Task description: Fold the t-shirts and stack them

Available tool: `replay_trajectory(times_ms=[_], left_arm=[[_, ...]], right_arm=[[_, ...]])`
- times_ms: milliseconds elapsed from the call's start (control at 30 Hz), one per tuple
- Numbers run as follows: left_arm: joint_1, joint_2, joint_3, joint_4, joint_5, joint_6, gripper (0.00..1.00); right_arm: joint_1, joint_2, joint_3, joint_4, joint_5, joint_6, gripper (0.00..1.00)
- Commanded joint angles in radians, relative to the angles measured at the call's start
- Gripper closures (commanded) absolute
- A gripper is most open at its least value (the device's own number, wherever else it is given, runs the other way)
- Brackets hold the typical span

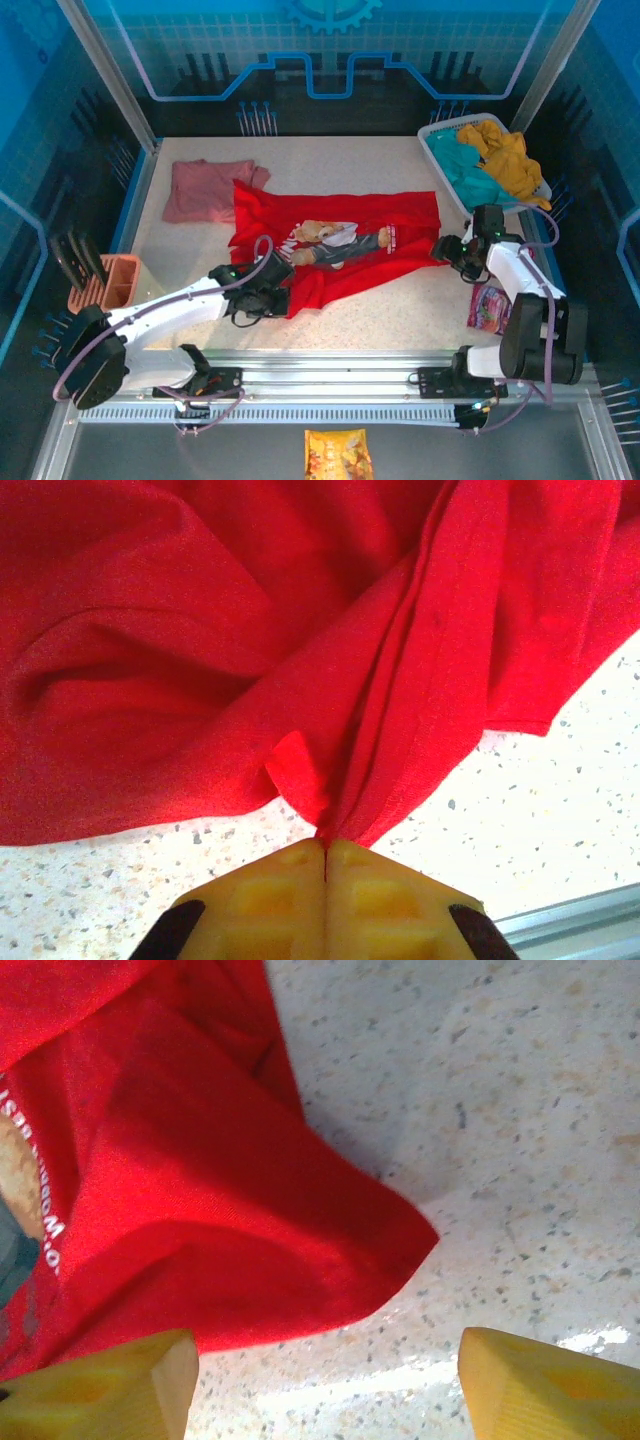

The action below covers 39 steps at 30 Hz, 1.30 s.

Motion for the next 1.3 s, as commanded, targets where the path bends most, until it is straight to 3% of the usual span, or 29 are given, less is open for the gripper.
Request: replay_trajectory(times_ms=[0, 200, 467, 833, 967, 1000, 1167, 1200, 1267], left_arm=[[-0.003, -0.044, 0.061, -0.116, -0.03, 0.037, 1.0], [-0.002, -0.096, 0.216, -0.295, -0.127, 0.092, 1.0], [0.047, -0.182, 0.343, -0.437, -0.226, 0.157, 1.0], [0.098, -0.21, 0.34, -0.449, -0.222, 0.186, 1.0], [0.099, -0.211, 0.333, -0.443, -0.217, 0.186, 1.0], [0.101, -0.213, 0.333, -0.444, -0.22, 0.188, 1.0], [0.108, -0.232, 0.335, -0.454, -0.233, 0.202, 1.0], [0.11, -0.237, 0.336, -0.458, -0.238, 0.206, 1.0], [0.116, -0.251, 0.34, -0.46, -0.245, 0.216, 1.0]], right_arm=[[-0.015, 0.037, -0.008, 0.05, -0.006, 0.006, 0.3], [-0.02, 0.108, -0.011, 0.121, -0.014, 0.042, 0.34], [-0.022, 0.167, 0.018, 0.171, -0.003, 0.056, 0.48], [-0.024, 0.118, 0.022, 0.153, 0.012, 0.056, 0.55], [-0.037, 0.1, 0.041, 0.142, 0.003, 0.051, 0.66], [-0.037, 0.099, 0.053, 0.134, -0.003, 0.049, 0.75], [-0.038, 0.089, 0.078, 0.109, -0.007, 0.041, 0.9], [-0.04, 0.082, 0.079, 0.103, -0.009, 0.038, 0.97], [-0.04, 0.066, 0.084, 0.084, -0.012, 0.032, 1.0]])
